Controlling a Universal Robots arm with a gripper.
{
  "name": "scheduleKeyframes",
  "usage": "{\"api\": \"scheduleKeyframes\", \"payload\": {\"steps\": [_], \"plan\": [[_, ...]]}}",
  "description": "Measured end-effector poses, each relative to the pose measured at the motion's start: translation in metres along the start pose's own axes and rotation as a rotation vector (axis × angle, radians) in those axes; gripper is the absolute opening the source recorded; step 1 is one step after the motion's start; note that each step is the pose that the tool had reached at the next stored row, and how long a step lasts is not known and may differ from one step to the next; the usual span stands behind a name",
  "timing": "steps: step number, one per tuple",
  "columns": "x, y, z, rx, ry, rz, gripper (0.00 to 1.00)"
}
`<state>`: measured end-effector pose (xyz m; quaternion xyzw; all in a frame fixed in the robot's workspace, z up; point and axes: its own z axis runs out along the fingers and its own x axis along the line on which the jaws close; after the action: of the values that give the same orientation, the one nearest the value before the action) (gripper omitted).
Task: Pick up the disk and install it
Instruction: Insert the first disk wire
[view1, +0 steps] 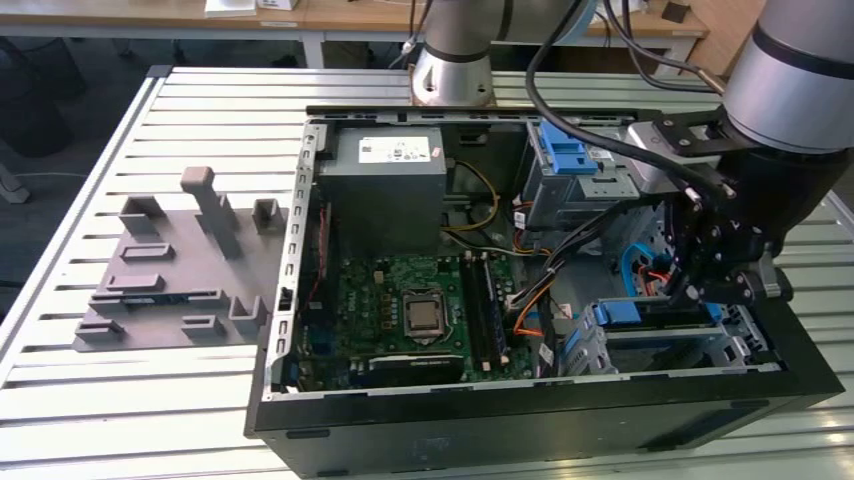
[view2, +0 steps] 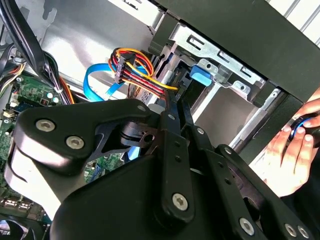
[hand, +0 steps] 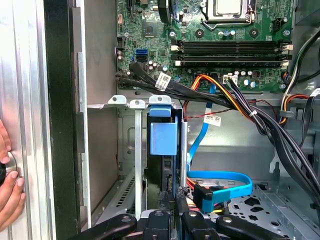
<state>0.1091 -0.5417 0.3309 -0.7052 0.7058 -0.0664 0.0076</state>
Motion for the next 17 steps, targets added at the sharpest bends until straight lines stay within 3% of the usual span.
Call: {"api": "scheduleKeyframes", "payload": {"steps": [14, 15, 17], "plan": [[0.0009, 0.0000, 0.0052, -0.0016, 0.0000, 0.000, 0.18], [0.0009, 0.0000, 0.0052, -0.0016, 0.0001, 0.000, 0.24], [0.0010, -0.0001, 0.0039, -0.0016, -0.0002, 0.000, 0.24]]}}
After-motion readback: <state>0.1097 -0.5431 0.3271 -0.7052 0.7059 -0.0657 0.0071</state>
